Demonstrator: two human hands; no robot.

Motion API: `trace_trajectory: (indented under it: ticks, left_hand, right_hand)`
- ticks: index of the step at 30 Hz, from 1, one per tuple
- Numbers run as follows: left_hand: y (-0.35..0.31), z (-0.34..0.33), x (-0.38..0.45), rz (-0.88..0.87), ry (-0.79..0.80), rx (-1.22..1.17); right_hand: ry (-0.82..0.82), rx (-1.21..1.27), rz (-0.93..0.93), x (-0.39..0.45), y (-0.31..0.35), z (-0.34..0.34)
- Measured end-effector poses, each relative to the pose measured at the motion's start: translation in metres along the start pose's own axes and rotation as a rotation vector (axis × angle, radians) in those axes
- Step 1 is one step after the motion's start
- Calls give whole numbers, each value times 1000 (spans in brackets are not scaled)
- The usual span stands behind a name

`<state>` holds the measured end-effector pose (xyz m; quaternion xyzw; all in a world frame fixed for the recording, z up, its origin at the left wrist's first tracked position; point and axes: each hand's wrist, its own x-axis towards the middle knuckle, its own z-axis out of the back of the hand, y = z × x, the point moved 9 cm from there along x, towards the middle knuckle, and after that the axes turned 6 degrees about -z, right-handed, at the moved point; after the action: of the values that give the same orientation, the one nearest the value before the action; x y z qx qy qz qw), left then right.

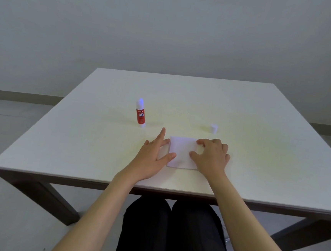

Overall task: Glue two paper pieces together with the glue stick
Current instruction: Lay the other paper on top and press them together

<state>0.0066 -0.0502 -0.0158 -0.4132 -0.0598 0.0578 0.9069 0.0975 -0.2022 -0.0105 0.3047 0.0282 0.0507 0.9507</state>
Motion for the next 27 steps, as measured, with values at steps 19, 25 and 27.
trace_trajectory:
  ticks: [19, 25, 27]
  left_hand:
    - [-2, 14, 9, -180, 133, 337]
    - [0, -2, 23, -181, 408, 568]
    - [6, -7, 22, -163, 448, 591]
  right_hand:
    - [-81, -261, 338, -19, 32, -5]
    - [-1, -264, 375, -19, 32, -11]
    - [13, -242, 360, -18, 28, -9]
